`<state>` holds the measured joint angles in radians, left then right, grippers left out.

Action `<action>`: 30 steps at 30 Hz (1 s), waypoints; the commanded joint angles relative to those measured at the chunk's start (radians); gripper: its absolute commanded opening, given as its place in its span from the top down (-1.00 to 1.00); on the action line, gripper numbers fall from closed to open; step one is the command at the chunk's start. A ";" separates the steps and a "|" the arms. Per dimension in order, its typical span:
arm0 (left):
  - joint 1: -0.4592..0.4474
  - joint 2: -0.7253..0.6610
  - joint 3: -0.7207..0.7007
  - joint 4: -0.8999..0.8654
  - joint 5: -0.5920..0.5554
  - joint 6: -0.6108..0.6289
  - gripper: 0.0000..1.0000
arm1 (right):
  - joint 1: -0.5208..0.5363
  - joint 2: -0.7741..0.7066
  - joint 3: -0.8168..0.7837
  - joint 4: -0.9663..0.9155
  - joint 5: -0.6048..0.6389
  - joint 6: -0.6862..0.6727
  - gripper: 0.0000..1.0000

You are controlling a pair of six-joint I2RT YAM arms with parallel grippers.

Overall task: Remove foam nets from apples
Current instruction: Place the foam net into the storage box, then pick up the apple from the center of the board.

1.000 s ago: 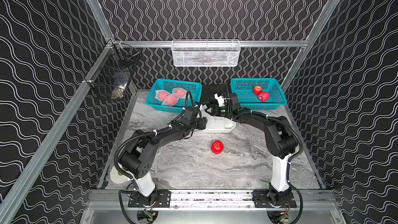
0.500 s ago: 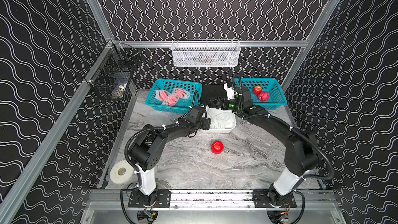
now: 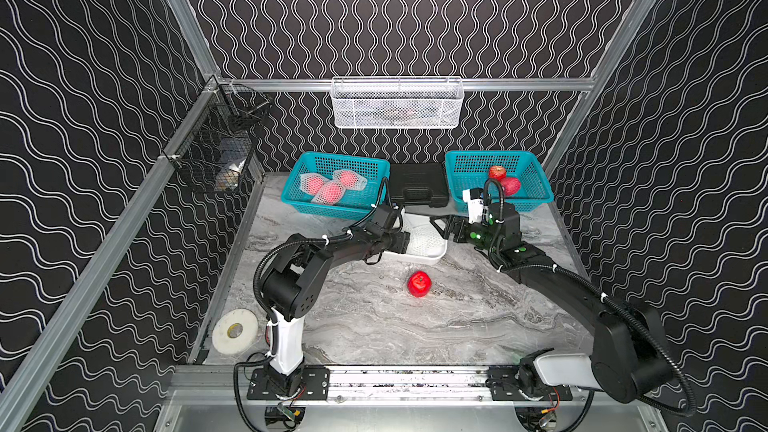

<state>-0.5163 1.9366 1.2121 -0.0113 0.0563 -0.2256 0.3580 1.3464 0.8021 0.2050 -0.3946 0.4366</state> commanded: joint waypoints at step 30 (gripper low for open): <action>-0.090 -0.703 -0.497 -0.071 0.066 -0.120 -0.87 | 0.334 0.091 0.022 -0.343 0.316 -0.059 -0.87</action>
<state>-0.5865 1.2682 0.7395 -0.0982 0.1062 -0.3485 0.6800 1.4322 0.8131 -0.1097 -0.1291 0.3561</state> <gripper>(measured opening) 0.934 0.937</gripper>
